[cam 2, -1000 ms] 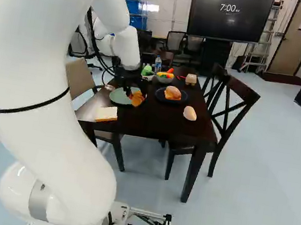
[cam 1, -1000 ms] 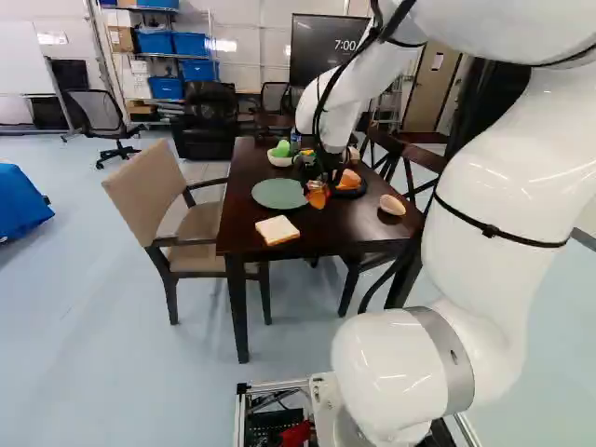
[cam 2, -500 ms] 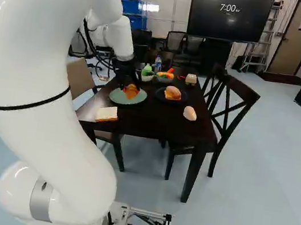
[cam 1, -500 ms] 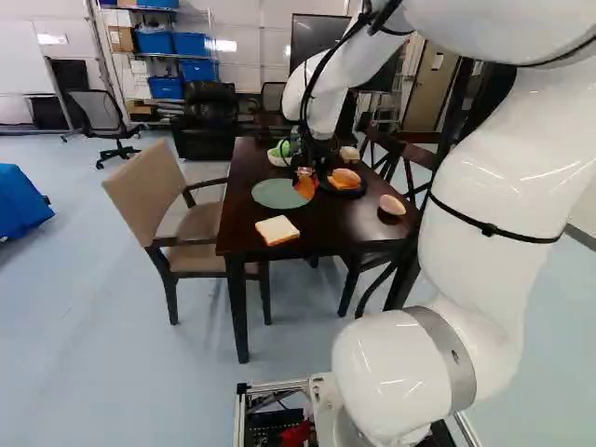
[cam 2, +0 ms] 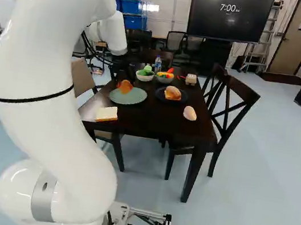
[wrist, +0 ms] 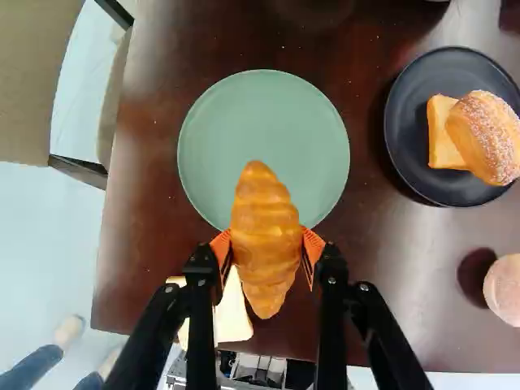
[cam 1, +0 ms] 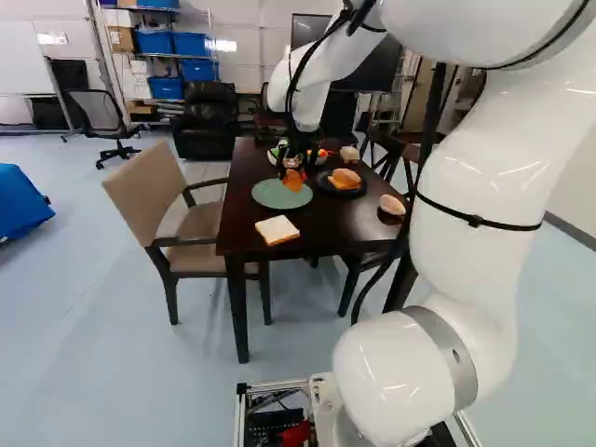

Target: Move the croissant to the empty plate

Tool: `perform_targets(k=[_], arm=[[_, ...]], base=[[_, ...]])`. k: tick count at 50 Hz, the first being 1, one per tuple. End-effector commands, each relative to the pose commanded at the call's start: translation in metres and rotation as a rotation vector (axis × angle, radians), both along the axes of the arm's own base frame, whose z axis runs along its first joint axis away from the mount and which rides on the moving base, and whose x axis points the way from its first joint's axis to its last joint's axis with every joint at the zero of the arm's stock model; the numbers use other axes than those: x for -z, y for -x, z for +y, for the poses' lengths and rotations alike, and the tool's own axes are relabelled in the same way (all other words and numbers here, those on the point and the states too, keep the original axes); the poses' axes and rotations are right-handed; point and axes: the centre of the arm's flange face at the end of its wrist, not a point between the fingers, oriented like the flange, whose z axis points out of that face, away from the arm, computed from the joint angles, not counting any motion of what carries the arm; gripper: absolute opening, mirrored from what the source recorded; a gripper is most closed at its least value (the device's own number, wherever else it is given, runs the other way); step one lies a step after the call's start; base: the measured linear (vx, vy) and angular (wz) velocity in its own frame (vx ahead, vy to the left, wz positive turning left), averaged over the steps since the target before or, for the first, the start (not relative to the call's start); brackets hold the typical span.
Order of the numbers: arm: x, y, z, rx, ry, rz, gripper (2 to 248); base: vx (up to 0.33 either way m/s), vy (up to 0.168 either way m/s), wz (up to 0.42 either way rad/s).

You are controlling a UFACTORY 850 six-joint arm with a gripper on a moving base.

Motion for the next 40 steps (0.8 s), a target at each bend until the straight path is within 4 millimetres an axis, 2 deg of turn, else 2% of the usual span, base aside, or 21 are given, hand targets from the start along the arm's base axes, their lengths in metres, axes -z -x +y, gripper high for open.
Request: perform_targets(k=[9,18,29,40], arm=[[0.001,-0.013,0.014,-0.019,-0.001,-0.003,122],[0.01,-0.032,0.022,-0.027,0.001,0.003,122],[0.025,-0.057,0.021,-0.017,0.003,0.016,122],[0.041,-0.078,0.011,0.005,0.006,0.03,122]], base=[[0.0,0.0,0.0],[0.0,0.0,0.0],[0.0,0.0,0.0],[0.0,0.0,0.0]])
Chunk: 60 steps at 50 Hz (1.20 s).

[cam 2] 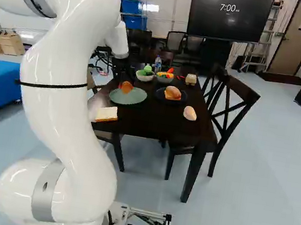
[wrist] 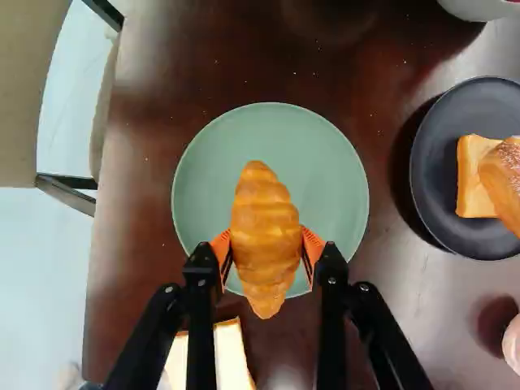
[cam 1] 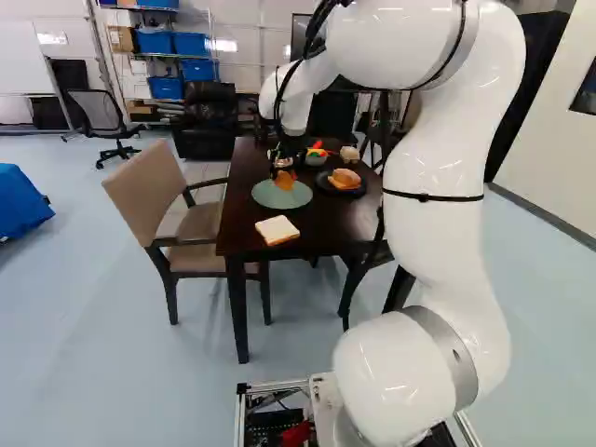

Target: Move the croissant to the empty plate

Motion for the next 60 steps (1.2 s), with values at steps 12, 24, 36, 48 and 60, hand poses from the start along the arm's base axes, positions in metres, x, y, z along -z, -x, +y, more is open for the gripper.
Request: perform_targets(k=[12,24,36,48,60], arm=[[0.017,-0.012,-0.007,0.013,0.001,0.007,122],[0.033,-0.02,-0.005,0.012,-0.001,0.001,122],[0.049,-0.027,-0.004,0.011,-0.002,-0.002,122],[0.058,-0.03,-0.003,0.011,-0.001,0.006,122],[0.058,-0.03,-0.003,0.011,-0.001,0.006,143]], base=[[0.0,0.0,0.0],[0.0,0.0,0.0],[0.0,0.0,0.0],[0.0,0.0,0.0],[0.0,0.0,0.0]])
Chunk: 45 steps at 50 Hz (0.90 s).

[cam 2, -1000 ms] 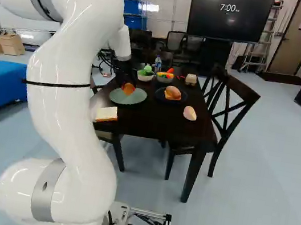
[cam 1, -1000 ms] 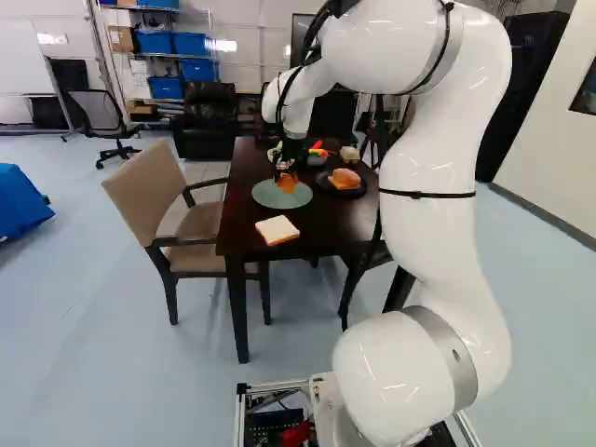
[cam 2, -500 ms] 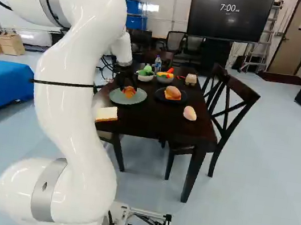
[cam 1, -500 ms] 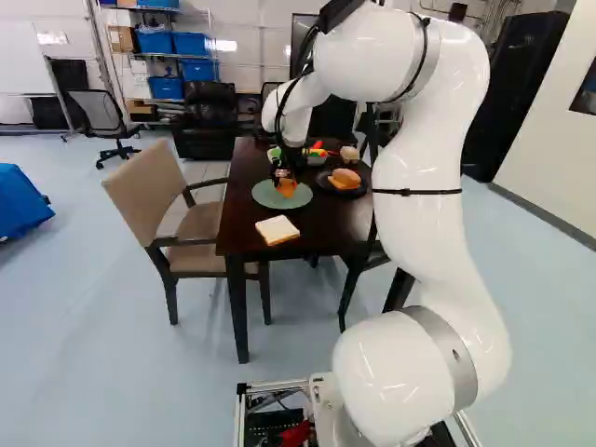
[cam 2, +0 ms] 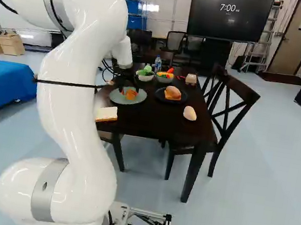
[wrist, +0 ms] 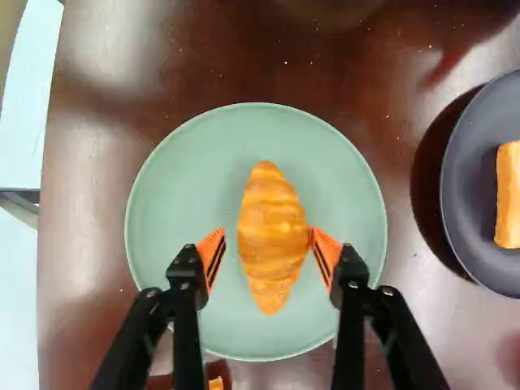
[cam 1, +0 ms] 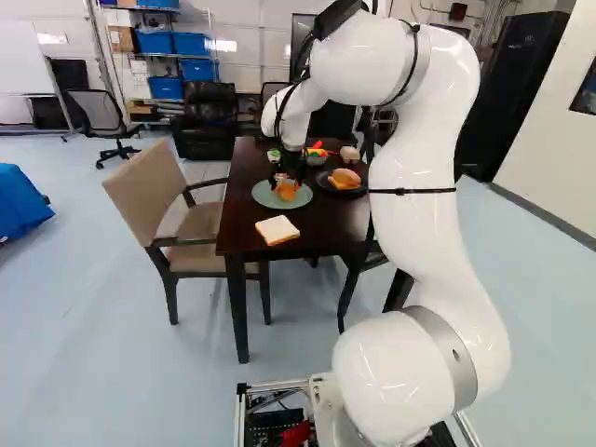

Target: Move the croissant to the empty plate

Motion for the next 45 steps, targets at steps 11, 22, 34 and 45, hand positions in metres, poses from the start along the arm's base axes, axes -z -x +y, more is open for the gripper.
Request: perform_targets(k=[11,22,34,45], arm=[[0.0,0.0,0.0,0.0,0.0,0.0,242],[0.0,0.0,0.0,0.0,0.0,0.0,247],[-0.002,0.0,0.0,0.0,0.0,-0.002,247],[-0.015,0.004,-0.001,0.0,-0.003,-0.02,247]], base=[[0.0,0.0,0.0],[0.0,0.0,0.0],[0.0,0.0,0.0],[0.0,0.0,0.0]])
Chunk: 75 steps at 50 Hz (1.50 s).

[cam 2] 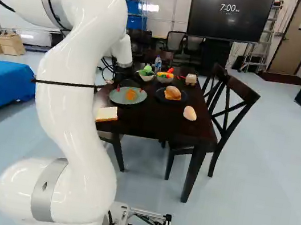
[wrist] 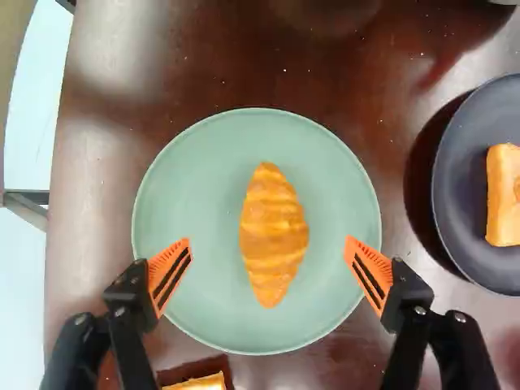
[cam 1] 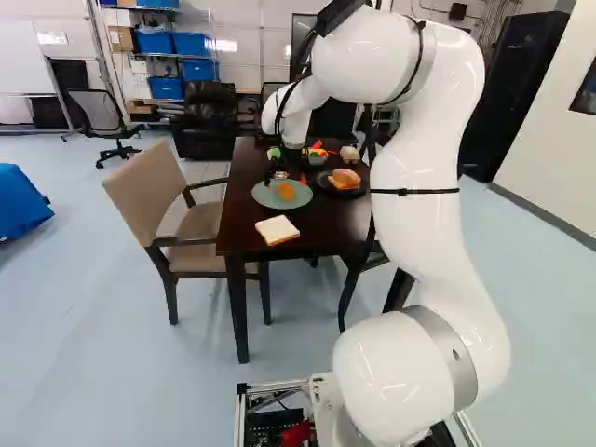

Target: Move the croissant to the empty plate

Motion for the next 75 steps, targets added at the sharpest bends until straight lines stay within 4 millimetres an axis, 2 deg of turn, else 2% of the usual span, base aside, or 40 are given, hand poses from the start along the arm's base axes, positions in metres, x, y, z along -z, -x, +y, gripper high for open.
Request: perform_targets(k=[20,44,51,75], arm=[[-0.028,0.011,-0.01,0.013,-0.004,-0.027,247],[-0.061,0.043,-0.049,0.071,-0.003,-0.028,247],[-0.071,0.052,-0.053,0.075,-0.004,-0.037,247],[-0.071,0.052,-0.053,0.075,-0.004,-0.037,247]], base=[[0.0,0.0,0.0],[0.0,0.0,0.0],[0.0,0.0,0.0],[0.0,0.0,0.0]])
